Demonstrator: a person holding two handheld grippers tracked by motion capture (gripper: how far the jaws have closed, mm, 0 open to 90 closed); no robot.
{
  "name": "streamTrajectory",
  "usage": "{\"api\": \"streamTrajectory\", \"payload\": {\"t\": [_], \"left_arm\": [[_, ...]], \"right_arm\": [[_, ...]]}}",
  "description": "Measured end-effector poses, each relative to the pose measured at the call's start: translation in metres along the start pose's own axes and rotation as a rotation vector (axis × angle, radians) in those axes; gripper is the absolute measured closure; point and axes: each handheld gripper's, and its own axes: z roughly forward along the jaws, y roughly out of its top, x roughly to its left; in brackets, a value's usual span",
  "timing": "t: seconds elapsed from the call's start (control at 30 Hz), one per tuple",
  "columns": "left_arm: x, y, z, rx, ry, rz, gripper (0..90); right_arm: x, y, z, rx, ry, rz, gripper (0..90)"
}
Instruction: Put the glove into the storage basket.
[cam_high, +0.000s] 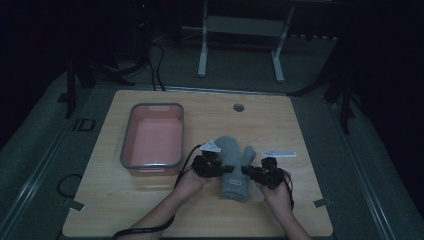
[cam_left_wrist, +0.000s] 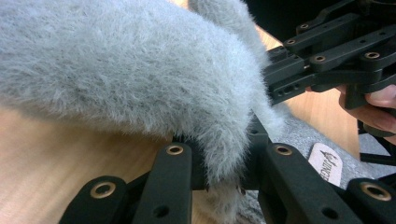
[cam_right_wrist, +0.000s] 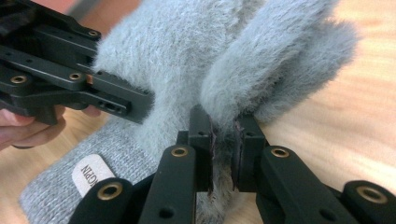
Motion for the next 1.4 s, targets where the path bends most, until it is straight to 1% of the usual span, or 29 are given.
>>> {"api": "streamTrajectory", "payload": {"t": [0.1,0.2,0.23,0.5,0.53,0.57,0.6,0.63,0.67,0.7,0.73,0.8,0.87,0.93,0.97,1.0,1.03,1.07,1.1,1.13,1.17,1.2,1.23,1.27,1.3,1.4], "left_arm": [[0.000,0.009,-0.010,-0.013,-0.002,0.023,79.1],[0.000,0.017,-0.018,-0.021,-0.003,0.034,79.1],[0.001,0.020,-0.022,-0.021,-0.001,0.043,79.1],[0.006,0.038,-0.045,-0.031,0.009,0.056,79.1],[0.006,0.038,-0.045,-0.031,0.009,0.056,79.1],[0.009,0.042,-0.051,-0.033,0.012,0.062,79.1],[0.009,0.042,-0.051,-0.033,0.012,0.062,79.1],[0.012,0.044,-0.057,-0.039,0.014,0.061,79.1],[0.012,0.044,-0.057,-0.039,0.014,0.061,79.1],[0.016,0.046,-0.064,-0.045,0.017,0.061,79.1],[0.016,0.046,-0.064,-0.045,0.017,0.061,79.1],[0.021,0.047,-0.072,-0.054,0.021,0.062,79.1],[0.023,0.048,-0.074,-0.057,0.021,0.060,79.1],[0.029,0.048,-0.084,-0.068,0.027,0.050,79.1],[0.029,0.048,-0.084,-0.068,0.027,0.050,79.1],[0.031,0.049,-0.088,-0.070,0.032,0.046,79.1],[0.035,0.049,-0.094,-0.074,0.042,0.044,79.1],[0.035,0.049,-0.094,-0.074,0.042,0.044,79.1],[0.039,0.050,-0.102,-0.076,0.051,0.041,79.1],[0.039,0.050,-0.102,-0.076,0.051,0.041,79.1],[0.044,0.050,-0.109,-0.079,0.063,0.038,79.1],[0.044,0.050,-0.109,-0.079,0.063,0.038,79.0],[0.048,0.051,-0.117,-0.085,0.073,0.030,79.1],[0.048,0.051,-0.117,-0.085,0.073,0.030,79.1],[0.053,0.050,-0.126,-0.080,0.087,0.028,79.1],[0.060,0.048,-0.136,-0.075,0.094,0.019,79.1]], "right_arm": [[0.005,0.008,-0.006,-0.025,0.009,-0.011,80.8],[0.012,0.017,-0.011,-0.047,0.009,-0.031,80.8],[0.014,0.019,-0.012,-0.050,0.008,-0.038,80.8],[0.027,0.044,-0.015,-0.082,0.024,-0.062,80.8],[0.027,0.044,-0.015,-0.082,0.024,-0.062,80.8],[0.032,0.052,-0.014,-0.090,0.033,-0.066,80.8],[0.033,0.054,-0.014,-0.090,0.034,-0.070,80.8],[0.035,0.057,-0.013,-0.094,0.038,-0.073,80.8],[0.035,0.057,-0.013,-0.094,0.038,-0.073,80.8],[0.039,0.063,-0.011,-0.100,0.047,-0.076,80.8],[0.039,0.063,-0.011,-0.100,0.047,-0.076,80.8],[0.044,0.071,-0.008,-0.103,0.056,-0.086,80.8],[0.048,0.076,-0.006,-0.105,0.063,-0.090,80.8],[0.053,0.082,-0.002,-0.106,0.071,-0.096,80.8],[0.055,0.084,-0.001,-0.105,0.073,-0.098,80.8],[0.055,0.084,-0.001,-0.105,0.073,-0.098,80.8],[0.061,0.091,0.003,-0.104,0.084,-0.107,80.8],[0.061,0.091,0.003,-0.104,0.084,-0.107,80.8],[0.066,0.097,0.008,-0.103,0.087,-0.119,80.8],[0.066,0.097,0.008,-0.103,0.087,-0.119,80.8],[0.071,0.103,0.013,-0.104,0.097,-0.124,80.8],[0.071,0.103,0.013,-0.104,0.097,-0.124,80.8],[0.077,0.109,0.018,-0.104,0.107,-0.127,80.8],[0.079,0.111,0.020,-0.107,0.113,-0.125,80.8],[0.083,0.113,0.023,-0.108,0.118,-0.126,80.8],[0.092,0.119,0.032,-0.104,0.128,-0.136,80.8]]}}
